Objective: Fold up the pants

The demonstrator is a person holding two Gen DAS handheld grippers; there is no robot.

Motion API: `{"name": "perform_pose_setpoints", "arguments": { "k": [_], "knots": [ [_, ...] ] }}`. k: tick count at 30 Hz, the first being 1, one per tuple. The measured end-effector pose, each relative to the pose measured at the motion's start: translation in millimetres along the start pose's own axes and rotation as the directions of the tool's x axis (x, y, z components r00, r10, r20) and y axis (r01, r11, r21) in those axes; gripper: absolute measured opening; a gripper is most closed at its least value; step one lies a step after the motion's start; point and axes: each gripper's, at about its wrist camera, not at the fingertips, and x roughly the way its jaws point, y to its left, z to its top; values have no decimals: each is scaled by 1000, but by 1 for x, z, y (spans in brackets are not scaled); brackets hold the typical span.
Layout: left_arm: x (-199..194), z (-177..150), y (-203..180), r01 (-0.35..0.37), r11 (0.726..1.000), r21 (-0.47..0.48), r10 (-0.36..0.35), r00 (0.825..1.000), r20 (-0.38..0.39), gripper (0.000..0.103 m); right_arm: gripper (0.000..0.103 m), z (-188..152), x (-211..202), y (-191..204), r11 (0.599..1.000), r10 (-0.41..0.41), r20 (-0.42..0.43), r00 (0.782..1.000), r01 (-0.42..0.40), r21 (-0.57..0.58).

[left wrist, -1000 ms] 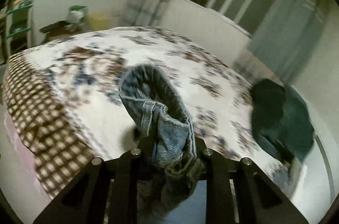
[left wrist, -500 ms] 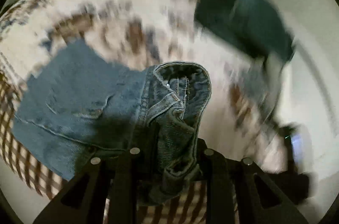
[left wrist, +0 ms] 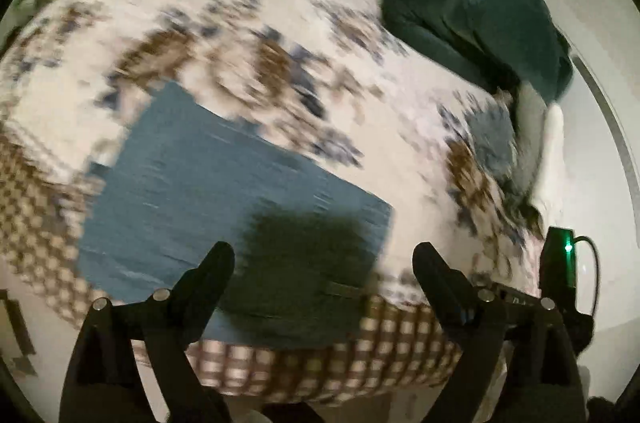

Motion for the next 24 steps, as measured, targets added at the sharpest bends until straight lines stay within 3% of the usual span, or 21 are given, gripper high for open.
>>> {"name": "perform_pose_setpoints", "arguments": {
  "k": [1, 6, 9, 10, 11, 12, 14, 17, 19, 22, 24],
  "knots": [
    [-8, 4, 18, -25, 1000, -15, 26, 999, 22, 91, 99, 2, 14, 8, 999, 36, -15, 999, -36, 6],
    [-2, 29, 100, -203, 976, -73, 206, 978, 30, 91, 100, 23, 84, 38, 993, 119, -53, 992, -117, 27],
    [9, 41, 143, -263, 960, -100, 265, 964, 9, 91, 100, 38, 119, 41, 981, 176, -67, 982, -169, 91],
    [12, 43, 153, -271, 957, -106, 273, 962, 9, 91, 90, 41, 122, 42, 973, 208, -34, 978, -203, 106],
    [15, 46, 161, -271, 956, -109, 273, 962, 7, 91, 52, 41, 122, 44, 964, 242, 0, 970, -240, 110],
    [19, 49, 168, -280, 954, -109, 282, 960, 1, 91, 35, 41, 123, 48, 962, 252, -4, 968, -250, 111],
    [23, 55, 176, -285, 953, -106, 286, 958, 1, 91, 28, 36, 115, 63, 980, 184, 30, 982, -186, 76],
    [36, 64, 182, -258, 959, -115, 257, 966, -16, 91, 13, 31, 90, 81, 987, 158, 82, 984, -161, 27],
    [48, 70, 184, -215, 969, -125, 212, 977, -37, 91, 11, 30, 70, 88, 985, 168, 132, 977, -172, 22],
    [73, 78, 184, -166, 976, -139, 155, 984, -87, 91, 11, 31, 42, 104, 995, 101, 215, 971, -97, -29],
    [86, 82, 183, -127, 982, -138, 111, 987, -117, 91, 11, 36, 40, 105, 998, 64, 227, 972, -60, -27]
  ]
}}
